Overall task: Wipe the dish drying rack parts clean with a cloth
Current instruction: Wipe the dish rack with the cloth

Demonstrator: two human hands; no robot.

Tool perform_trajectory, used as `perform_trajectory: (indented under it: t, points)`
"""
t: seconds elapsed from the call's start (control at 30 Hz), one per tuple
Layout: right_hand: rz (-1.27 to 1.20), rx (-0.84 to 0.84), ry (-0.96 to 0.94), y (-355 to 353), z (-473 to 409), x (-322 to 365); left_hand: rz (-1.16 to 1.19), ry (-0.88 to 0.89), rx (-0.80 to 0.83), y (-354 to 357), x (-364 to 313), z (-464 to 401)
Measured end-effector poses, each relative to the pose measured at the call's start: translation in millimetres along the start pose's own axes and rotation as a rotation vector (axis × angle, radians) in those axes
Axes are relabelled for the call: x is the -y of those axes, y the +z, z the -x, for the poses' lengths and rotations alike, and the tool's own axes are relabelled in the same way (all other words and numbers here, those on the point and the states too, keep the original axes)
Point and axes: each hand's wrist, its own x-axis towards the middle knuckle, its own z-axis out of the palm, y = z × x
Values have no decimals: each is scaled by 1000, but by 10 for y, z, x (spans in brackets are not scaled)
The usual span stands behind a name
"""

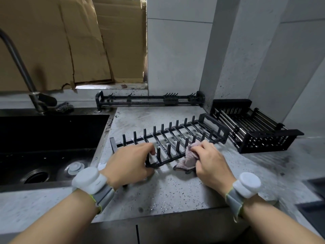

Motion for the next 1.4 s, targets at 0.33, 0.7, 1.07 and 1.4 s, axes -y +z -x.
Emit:
perform_trajectory:
  t: [0.33,0.7,1.07,1.4]
  points:
    - [237,137,78,34,-141,113,4,16,0,13,34,-10]
    - [-101,44,221,-179,-122,-125,-2,16,-29,7,17,-12]
    - [160,153,294,8,-343,-112,2,31,-23,11,22,0]
    - [-190,131,183,-226,61,231,22,-20,-26,11,-17,-10]
